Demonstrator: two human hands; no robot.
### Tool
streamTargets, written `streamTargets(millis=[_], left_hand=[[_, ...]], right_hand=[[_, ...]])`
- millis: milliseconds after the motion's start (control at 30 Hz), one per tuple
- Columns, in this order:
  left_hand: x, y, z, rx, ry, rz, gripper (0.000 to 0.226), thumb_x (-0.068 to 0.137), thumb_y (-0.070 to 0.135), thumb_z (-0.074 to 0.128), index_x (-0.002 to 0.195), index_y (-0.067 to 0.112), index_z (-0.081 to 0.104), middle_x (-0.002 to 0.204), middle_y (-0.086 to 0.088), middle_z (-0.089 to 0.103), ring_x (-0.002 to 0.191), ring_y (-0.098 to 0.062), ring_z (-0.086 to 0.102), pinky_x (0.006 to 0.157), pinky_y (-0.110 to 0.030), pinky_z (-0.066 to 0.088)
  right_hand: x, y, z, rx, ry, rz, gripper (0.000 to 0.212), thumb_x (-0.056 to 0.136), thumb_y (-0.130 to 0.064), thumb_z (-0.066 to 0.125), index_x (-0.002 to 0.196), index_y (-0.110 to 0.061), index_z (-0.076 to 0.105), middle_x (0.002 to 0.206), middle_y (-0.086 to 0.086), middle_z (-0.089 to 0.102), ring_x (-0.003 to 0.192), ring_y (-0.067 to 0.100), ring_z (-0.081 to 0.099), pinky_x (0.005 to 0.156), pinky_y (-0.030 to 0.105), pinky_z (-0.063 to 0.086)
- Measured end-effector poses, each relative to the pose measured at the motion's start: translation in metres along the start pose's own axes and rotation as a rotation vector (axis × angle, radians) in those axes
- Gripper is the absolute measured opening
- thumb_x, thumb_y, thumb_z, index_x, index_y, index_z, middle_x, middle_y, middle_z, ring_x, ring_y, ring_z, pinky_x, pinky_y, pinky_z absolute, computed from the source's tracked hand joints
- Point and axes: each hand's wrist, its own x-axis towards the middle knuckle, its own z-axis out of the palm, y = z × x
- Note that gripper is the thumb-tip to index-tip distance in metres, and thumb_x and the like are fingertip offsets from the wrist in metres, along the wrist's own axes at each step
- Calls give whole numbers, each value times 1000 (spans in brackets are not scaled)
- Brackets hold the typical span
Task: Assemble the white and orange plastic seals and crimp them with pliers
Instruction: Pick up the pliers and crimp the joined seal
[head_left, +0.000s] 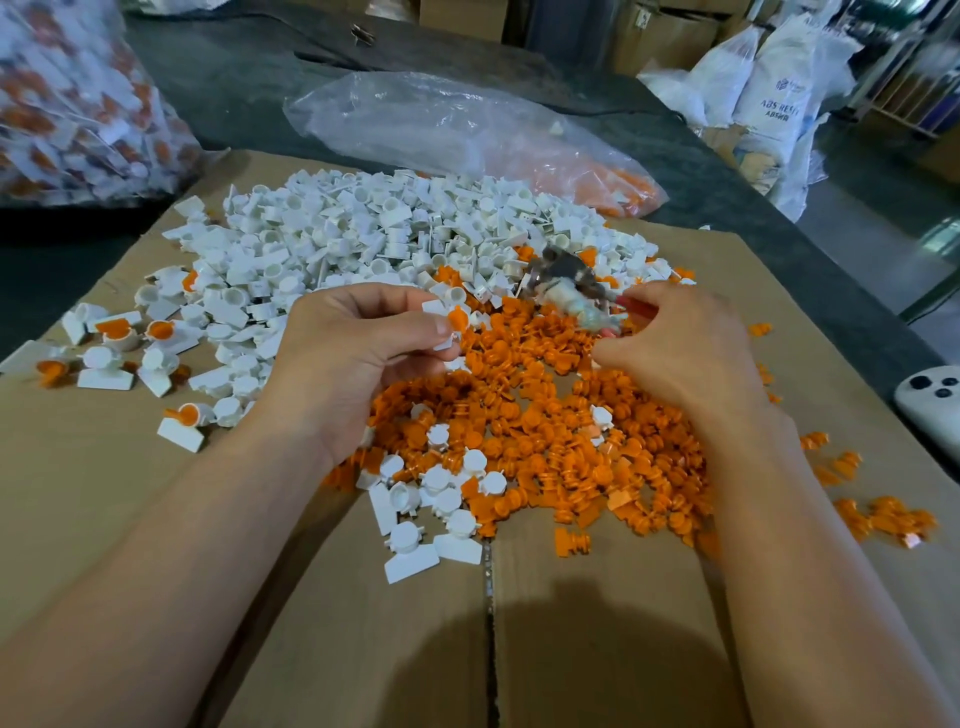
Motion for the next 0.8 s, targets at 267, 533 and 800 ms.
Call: streamTargets(millis=[267,533,800], left_hand=[[3,-4,2,-100,19,55,11,69,-3,67,71,7,62,53,-1,64,53,-13,66,48,-16,49],[7,-8,1,-175,20,96,14,59,8,67,72,7,62,56,0,65,57,-14,67,51,-16,51],[6,-9,2,-128,51,226,10,67,3,66,74,9,61,58,4,65,61,-14,68,56,-17,51]], right_hand=[[-10,-14,-7,215,180,-133,28,79,-6,55,107,-9,60,76,-5,49,72,15,44,59,27,23],[-12,-19,1,8,144,-271,18,86,-30,56,96,-14,58,71,-8,40,72,15,38,52,30,20],[-20,-31,10,62,-5,-383,39,89,-33,53,123,-16,51,107,1,56,86,8,41,65,20,20]])
